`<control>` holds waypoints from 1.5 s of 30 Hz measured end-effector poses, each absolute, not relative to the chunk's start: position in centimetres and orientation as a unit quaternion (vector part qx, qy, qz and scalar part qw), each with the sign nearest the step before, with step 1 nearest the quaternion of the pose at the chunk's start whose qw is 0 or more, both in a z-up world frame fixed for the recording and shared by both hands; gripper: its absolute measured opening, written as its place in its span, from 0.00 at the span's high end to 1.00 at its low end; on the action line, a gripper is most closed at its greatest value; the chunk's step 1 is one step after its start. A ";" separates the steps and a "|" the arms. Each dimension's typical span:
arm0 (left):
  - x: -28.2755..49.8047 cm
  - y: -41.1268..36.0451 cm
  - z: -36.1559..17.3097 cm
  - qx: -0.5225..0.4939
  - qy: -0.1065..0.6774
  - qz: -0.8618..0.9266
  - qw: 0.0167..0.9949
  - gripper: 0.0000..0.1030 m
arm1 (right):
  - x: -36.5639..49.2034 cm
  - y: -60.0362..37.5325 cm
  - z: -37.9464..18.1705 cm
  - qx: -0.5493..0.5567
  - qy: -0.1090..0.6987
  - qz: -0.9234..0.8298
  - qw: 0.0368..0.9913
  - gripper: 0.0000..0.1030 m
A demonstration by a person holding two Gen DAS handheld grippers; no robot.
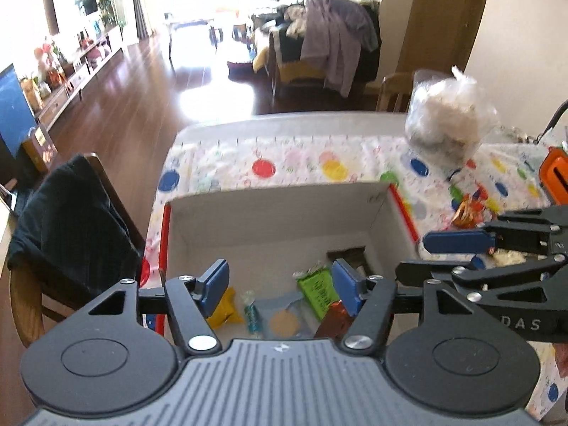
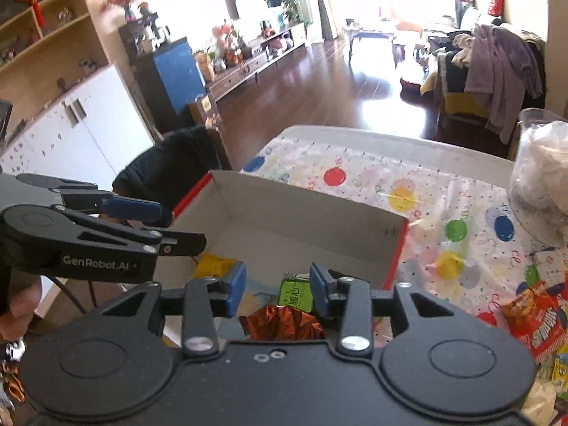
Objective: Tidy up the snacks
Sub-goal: 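Move both open tools back over the remaining snacks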
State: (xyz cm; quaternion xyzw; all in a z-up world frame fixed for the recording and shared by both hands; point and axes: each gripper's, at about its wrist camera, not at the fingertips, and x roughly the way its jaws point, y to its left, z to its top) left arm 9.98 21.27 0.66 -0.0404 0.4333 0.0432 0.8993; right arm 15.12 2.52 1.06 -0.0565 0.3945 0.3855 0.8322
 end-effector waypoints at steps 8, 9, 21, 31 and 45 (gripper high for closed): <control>8.8 17.9 2.6 -0.031 0.380 0.024 0.924 0.28 | 14.1 -2.7 1.9 -0.020 0.372 0.364 0.854 0.42; 8.7 17.3 2.7 -0.029 0.377 0.020 0.926 0.27 | 14.0 -3.4 1.9 -0.020 0.371 0.360 0.856 0.42; 9.5 8.8 2.6 -0.025 0.357 -0.053 0.932 0.18 | 12.7 -14.0 1.5 0.002 0.353 0.303 0.885 0.08; 11.7 0.8 0.7 -0.031 0.371 -0.104 0.922 0.14 | 12.9 -22.6 -1.2 -0.007 0.360 0.266 0.894 0.00; 16.5 -9.0 -5.5 -0.008 0.447 -0.132 0.885 0.14 | 16.9 -31.2 -7.1 -0.036 0.389 0.233 0.891 0.01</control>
